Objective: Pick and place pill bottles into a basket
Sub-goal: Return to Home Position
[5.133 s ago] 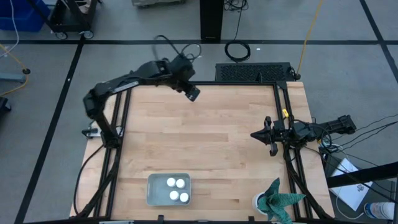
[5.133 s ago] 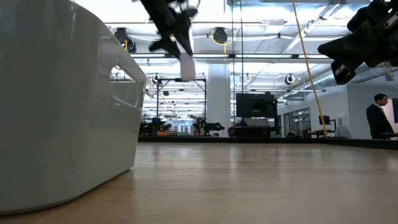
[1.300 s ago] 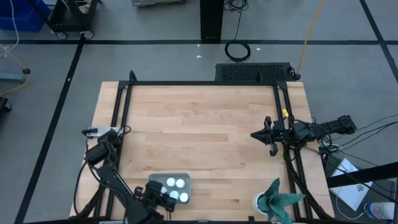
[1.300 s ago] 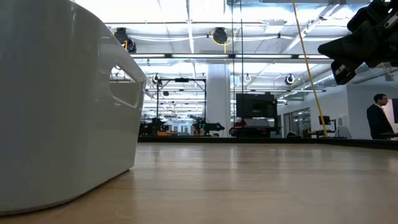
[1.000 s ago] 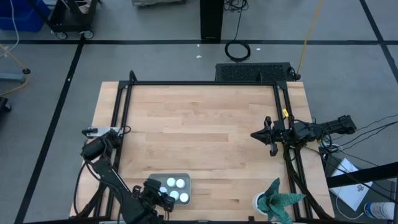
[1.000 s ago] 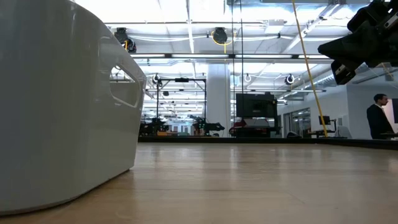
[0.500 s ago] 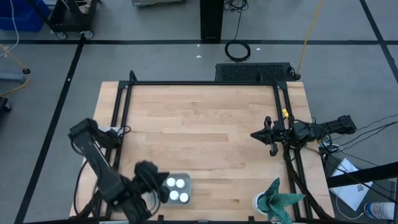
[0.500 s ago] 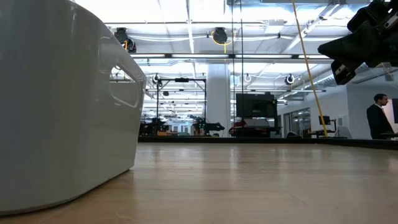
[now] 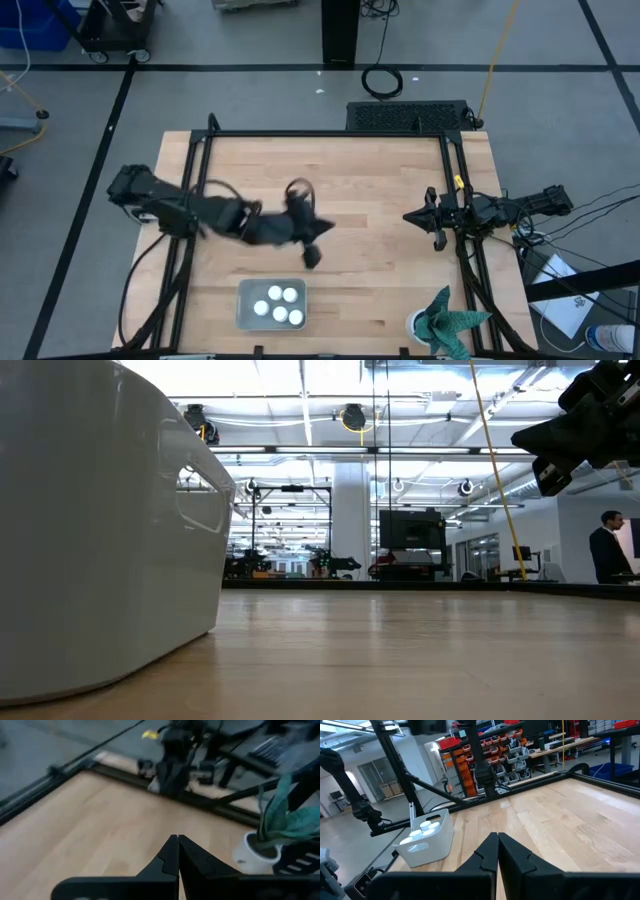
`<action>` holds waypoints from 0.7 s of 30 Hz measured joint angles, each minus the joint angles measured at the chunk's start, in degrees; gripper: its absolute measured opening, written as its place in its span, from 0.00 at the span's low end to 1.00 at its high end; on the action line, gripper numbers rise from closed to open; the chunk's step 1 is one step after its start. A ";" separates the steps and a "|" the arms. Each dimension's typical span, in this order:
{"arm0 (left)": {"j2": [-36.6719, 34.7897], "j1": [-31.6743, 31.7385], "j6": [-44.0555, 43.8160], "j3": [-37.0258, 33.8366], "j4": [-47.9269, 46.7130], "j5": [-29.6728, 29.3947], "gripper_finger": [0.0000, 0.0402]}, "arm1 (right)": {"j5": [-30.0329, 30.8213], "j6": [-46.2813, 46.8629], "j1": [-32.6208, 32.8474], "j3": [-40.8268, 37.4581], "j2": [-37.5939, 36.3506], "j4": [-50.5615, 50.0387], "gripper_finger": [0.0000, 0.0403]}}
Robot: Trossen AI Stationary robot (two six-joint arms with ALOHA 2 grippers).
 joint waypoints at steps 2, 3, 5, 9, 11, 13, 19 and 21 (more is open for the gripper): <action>-1.62 3.99 5.78 -5.55 8.83 4.75 0.01 | -0.01 -0.01 0.01 0.00 0.00 0.00 0.01; -2.45 6.13 8.99 -8.21 13.08 6.68 0.01 | 0.00 0.00 0.00 0.00 0.00 0.00 0.01; -4.07 11.29 10.94 -13.94 20.94 11.59 0.01 | -0.02 0.00 0.01 0.00 0.00 0.00 0.01; -4.05 22.34 7.85 -26.82 34.98 27.37 0.02 | 0.00 0.00 0.00 0.00 0.04 -0.24 0.01; -4.22 25.71 5.70 -30.94 39.94 30.84 0.01 | -0.02 0.00 0.01 0.00 0.00 0.02 0.01; -4.76 27.86 8.21 -33.86 42.43 31.36 0.01 | 0.00 -0.02 0.01 0.00 0.02 -0.03 0.01; -10.74 29.95 10.53 -44.29 41.77 28.61 0.02 | -0.02 0.00 0.02 0.00 0.09 -0.08 0.01; -15.30 30.64 8.14 -49.74 42.28 26.59 0.01 | -0.01 0.00 0.01 0.00 0.09 0.01 0.01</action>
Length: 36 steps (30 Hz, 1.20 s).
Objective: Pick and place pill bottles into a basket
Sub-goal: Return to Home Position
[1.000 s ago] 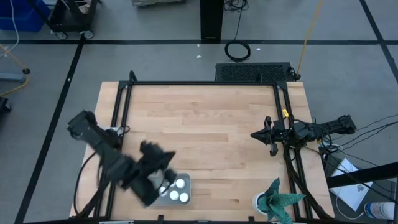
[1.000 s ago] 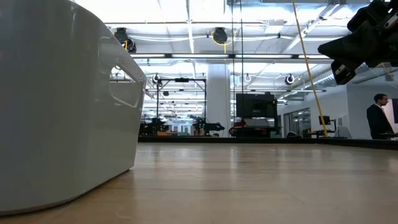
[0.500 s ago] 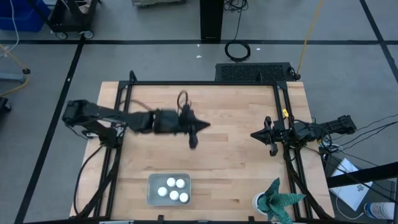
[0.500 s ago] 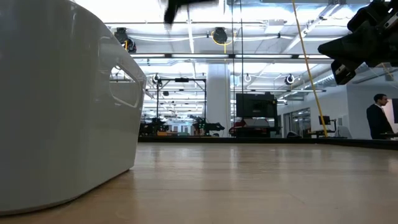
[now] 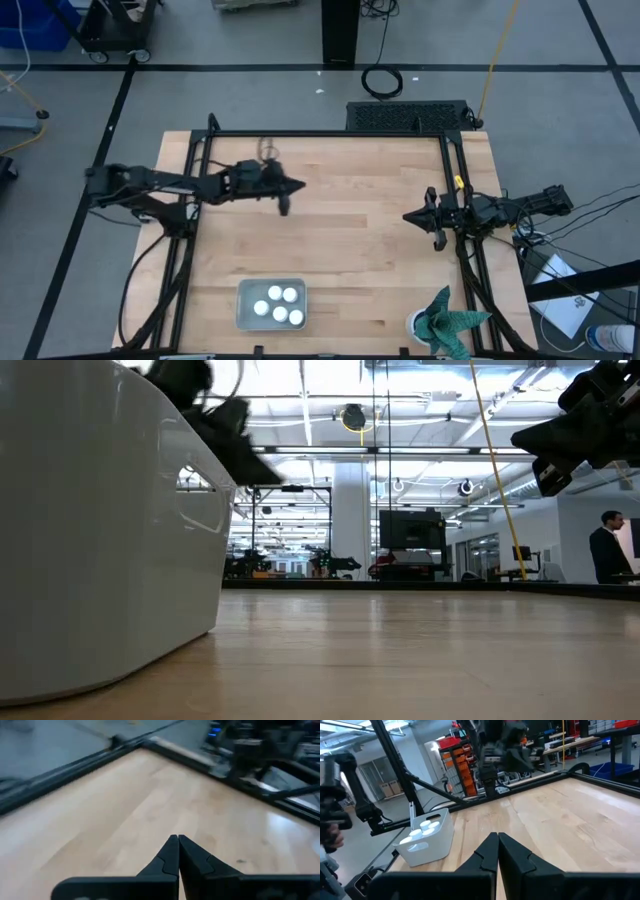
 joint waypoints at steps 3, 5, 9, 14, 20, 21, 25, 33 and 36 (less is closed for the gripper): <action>-10.54 -2.25 -2.07 -8.65 1.30 -2.77 0.02 | -0.01 -0.02 0.02 0.00 0.00 -0.06 0.01; -18.77 -5.08 -1.11 -12.81 3.37 -4.53 0.01 | 0.01 -0.02 0.01 0.00 0.02 -0.07 0.01; -33.03 -9.66 2.78 -17.30 1.69 -6.23 0.01 | 0.00 0.00 0.01 0.00 0.02 -0.05 0.01; -45.88 -12.47 1.63 -18.18 -10.42 -8.96 0.01 | -0.01 0.00 0.02 0.00 0.02 -0.03 0.01; -54.00 -16.72 1.54 -18.22 -21.32 -8.92 0.01 | 0.01 0.00 0.01 0.00 0.02 -0.03 0.01; -54.95 -17.29 1.40 -18.22 -23.57 -9.04 0.01 | -0.01 0.00 0.00 0.00 0.02 -0.03 0.01; -58.33 -19.91 -0.15 -18.27 -28.49 -11.73 0.02 | -0.01 -0.01 -0.01 0.00 0.02 -0.03 0.01; -66.25 -23.78 0.84 -25.54 -25.41 -16.71 0.02 | -0.01 -0.02 -0.01 0.00 0.02 -0.01 0.01; -68.85 -24.46 0.29 -30.83 -16.40 -15.27 0.01 | 0.01 -0.01 0.02 0.00 0.02 -0.01 0.01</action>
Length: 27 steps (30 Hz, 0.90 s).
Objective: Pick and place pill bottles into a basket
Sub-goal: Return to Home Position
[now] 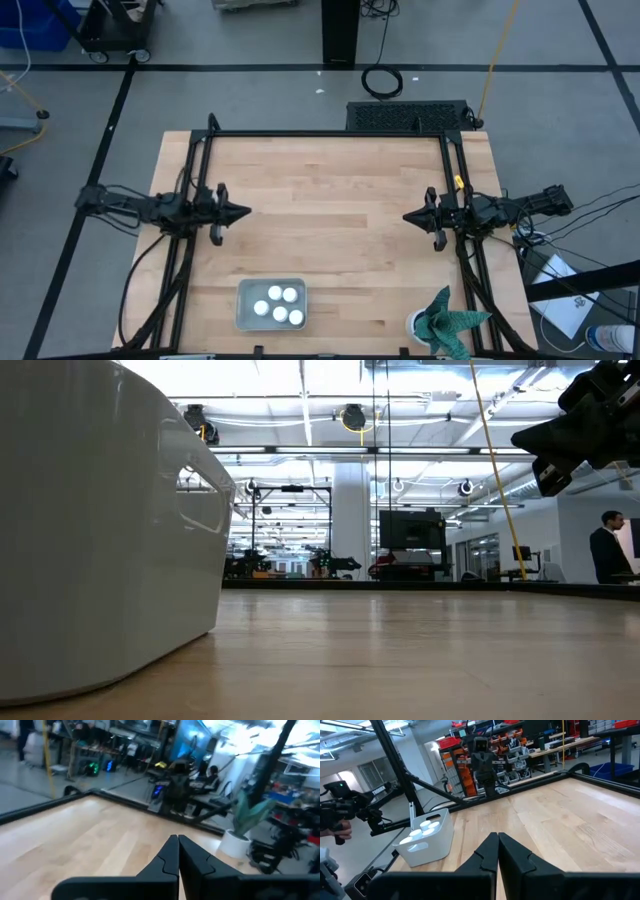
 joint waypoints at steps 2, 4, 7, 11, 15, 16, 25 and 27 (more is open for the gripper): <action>-0.58 -0.38 1.00 -0.29 0.32 0.76 0.01 | 0.00 0.00 0.00 0.00 0.02 -0.01 0.01; -0.54 -0.63 1.57 -0.15 -0.56 1.08 0.02 | 0.01 0.01 -0.02 0.00 0.02 0.00 0.01; -0.39 -0.71 1.45 -0.42 -1.91 1.90 0.02 | -0.01 0.00 0.00 0.00 0.02 0.00 0.01; -0.39 -0.71 1.19 -0.40 -4.71 1.91 0.03 | 0.00 0.00 -0.01 0.00 0.02 0.00 0.01; -0.39 -0.71 0.82 -0.40 -4.73 1.69 0.03 | 0.01 -0.01 -0.02 0.00 0.02 0.00 0.01; -0.37 -0.71 0.37 -0.40 -4.83 1.65 0.03 | -0.02 0.01 0.00 0.00 0.02 0.00 0.01; -0.37 -0.71 -0.10 -0.40 -3.74 1.79 0.03 | 0.00 -0.01 0.00 0.00 0.02 0.00 0.01; -0.37 -0.71 -0.10 -0.40 -3.75 1.79 0.03 | 0.01 -0.01 -0.01 0.00 0.02 0.00 0.01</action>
